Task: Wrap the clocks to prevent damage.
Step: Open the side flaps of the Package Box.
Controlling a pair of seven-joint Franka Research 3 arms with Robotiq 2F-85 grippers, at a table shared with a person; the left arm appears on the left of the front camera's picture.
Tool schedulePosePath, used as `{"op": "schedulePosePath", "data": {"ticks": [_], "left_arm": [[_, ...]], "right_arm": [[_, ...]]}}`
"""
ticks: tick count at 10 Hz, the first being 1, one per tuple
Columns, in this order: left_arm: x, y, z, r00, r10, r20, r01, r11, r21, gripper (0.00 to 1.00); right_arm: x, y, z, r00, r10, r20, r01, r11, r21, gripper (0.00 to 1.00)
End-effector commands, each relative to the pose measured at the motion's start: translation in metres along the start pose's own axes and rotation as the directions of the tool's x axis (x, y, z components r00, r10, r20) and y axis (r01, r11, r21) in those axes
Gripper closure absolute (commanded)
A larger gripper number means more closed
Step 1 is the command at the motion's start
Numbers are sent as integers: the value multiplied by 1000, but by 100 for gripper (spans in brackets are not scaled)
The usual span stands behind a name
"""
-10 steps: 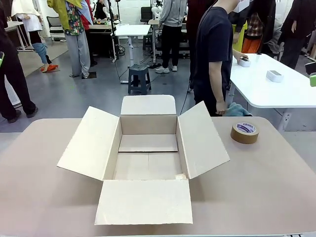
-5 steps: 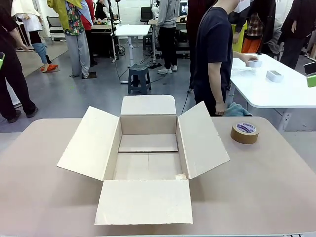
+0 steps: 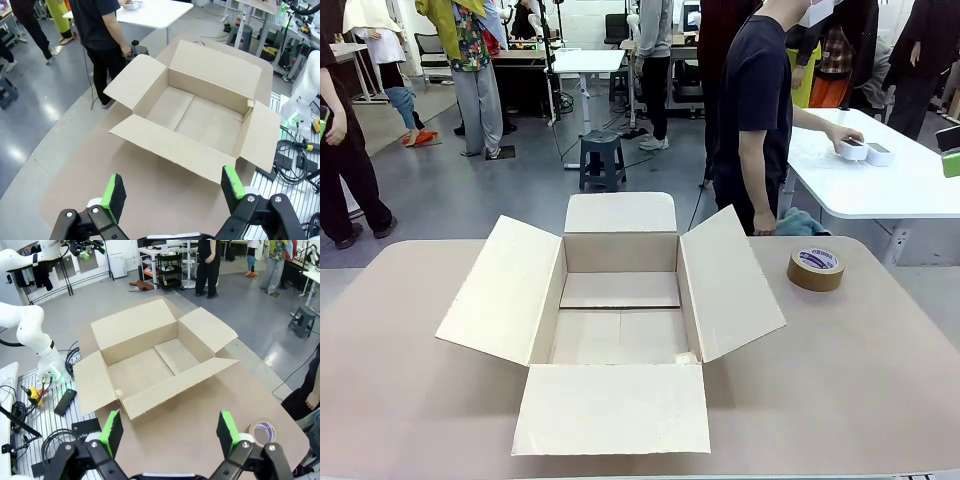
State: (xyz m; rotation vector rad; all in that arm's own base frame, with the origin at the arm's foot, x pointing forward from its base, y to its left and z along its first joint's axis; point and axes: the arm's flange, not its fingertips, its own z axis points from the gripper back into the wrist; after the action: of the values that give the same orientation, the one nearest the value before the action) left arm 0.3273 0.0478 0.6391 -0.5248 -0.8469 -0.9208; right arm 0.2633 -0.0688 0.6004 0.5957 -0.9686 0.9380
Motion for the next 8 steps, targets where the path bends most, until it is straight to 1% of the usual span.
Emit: {"op": "schedulePosePath", "data": {"ticks": [1,8], "left_arm": [[0,1,2,1000,-1,13,1,1000,-7,0],[0,1,2,1000,-1,13,1,1000,-7,0]], "right_arm": [[-1,-2,1,1000,1,14,-1,1000,13,0],[-1,-2,1,1000,1,14,-1,1000,13,0]]}}
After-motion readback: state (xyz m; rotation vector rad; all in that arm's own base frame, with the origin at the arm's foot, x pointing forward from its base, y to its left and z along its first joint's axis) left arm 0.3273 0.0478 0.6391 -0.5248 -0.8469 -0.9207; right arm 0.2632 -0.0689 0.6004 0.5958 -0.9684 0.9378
